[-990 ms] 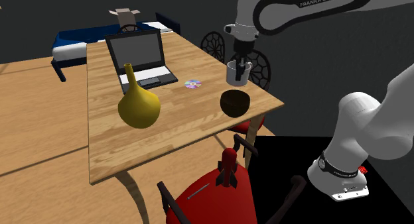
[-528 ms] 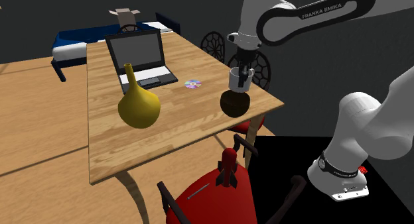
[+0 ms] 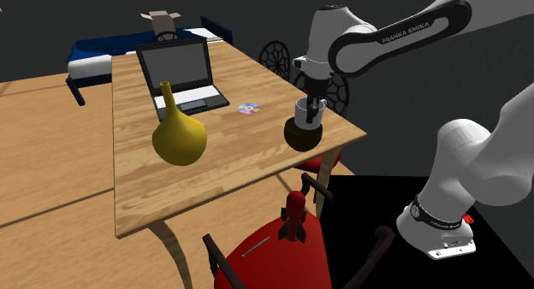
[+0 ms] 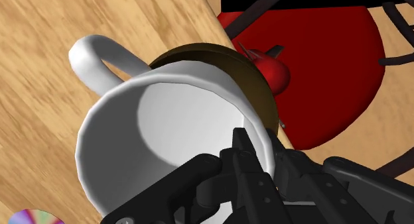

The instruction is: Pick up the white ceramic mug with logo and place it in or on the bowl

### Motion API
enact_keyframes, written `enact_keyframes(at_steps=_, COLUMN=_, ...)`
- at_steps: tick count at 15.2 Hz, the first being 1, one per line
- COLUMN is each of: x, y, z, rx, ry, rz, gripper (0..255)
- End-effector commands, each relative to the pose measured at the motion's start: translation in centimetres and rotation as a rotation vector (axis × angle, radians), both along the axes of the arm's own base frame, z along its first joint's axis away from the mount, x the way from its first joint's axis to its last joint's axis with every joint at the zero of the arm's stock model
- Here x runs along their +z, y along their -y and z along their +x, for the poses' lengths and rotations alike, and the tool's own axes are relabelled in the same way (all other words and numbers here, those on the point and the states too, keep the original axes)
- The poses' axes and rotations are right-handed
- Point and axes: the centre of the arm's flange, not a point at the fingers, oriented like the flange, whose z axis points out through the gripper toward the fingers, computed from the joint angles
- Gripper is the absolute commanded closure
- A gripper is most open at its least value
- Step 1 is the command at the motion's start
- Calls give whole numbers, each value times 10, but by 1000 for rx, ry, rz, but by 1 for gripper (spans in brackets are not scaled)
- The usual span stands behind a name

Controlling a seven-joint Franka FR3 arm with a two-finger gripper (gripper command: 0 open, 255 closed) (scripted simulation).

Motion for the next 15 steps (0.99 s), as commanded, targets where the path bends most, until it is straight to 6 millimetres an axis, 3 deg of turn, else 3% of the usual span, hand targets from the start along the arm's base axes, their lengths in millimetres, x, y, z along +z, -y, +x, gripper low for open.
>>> enact_keyframes(at_steps=1, x=-7, y=1, z=0, rx=0, ry=1, rz=0, gripper=255)
enact_keyframes(at_steps=8, x=-7, y=1, z=1, rx=0, ry=1, rz=0, gripper=255)
enact_keyframes(at_steps=9, x=-7, y=1, z=0, rx=0, ry=1, rz=0, gripper=0)
enact_keyframes(at_steps=14, x=-7, y=1, z=1, rx=0, ry=1, rz=0, gripper=0)
enact_keyframes(at_steps=15, x=6, y=0, z=0, rx=0, ry=1, rz=0, gripper=0)
